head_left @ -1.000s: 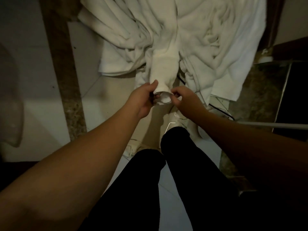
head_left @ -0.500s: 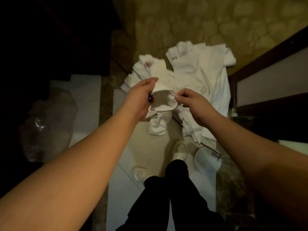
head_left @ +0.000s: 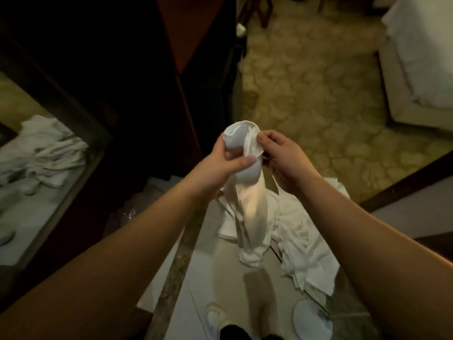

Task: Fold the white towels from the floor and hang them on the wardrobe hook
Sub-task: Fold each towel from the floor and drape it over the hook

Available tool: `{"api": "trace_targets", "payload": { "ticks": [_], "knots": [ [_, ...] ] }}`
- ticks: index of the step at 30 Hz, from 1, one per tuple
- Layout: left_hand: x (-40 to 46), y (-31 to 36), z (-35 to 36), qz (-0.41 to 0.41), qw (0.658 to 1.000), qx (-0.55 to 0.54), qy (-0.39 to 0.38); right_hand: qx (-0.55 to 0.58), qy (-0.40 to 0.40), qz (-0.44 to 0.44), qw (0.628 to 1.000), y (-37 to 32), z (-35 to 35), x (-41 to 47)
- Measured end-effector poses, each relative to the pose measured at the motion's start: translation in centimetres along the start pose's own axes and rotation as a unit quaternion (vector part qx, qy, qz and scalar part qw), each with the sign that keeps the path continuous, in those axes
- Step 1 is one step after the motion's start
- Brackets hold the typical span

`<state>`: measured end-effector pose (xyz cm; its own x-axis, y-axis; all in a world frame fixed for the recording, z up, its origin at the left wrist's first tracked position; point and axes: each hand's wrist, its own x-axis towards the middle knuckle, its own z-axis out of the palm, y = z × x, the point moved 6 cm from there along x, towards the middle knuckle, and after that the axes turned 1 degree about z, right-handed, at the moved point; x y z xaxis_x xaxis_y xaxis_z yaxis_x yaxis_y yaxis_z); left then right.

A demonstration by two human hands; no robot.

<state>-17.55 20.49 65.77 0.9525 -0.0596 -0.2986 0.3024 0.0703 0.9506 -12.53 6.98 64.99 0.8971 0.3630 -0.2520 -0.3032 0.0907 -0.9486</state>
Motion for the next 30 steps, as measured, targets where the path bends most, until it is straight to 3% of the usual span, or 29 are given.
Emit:
{"api": "trace_targets", "payload": {
  "ticks": [4, 12, 15, 21, 30],
  "knots": [
    [-7.2, 4.2, -2.2, 0.035, 0.989, 0.107, 0.097, -0.024, -0.038, -0.017, 0.999, -4.1, 4.7, -3.0],
    [-24.1, 9.7, -8.6, 0.044, 0.961, 0.095, 0.258, -0.041, -0.132, -0.028, 0.99, -9.4, 15.6, -12.1],
    [-31.5, 11.8, -10.5, 0.041, 0.937, 0.101, 0.331, -0.056, -0.166, -0.033, 0.984, -12.1, 20.4, -15.7],
    [-47.9, 15.2, -13.8, 0.064, 0.879, 0.074, 0.466, -0.119, -0.238, -0.129, 0.955, -16.7, 30.7, -23.1],
    [-73.8, 15.8, -15.3, 0.07, 0.788, 0.096, 0.604, -0.179, -0.36, -0.202, 0.893, -16.6, 46.9, -37.6]
  ]
}}
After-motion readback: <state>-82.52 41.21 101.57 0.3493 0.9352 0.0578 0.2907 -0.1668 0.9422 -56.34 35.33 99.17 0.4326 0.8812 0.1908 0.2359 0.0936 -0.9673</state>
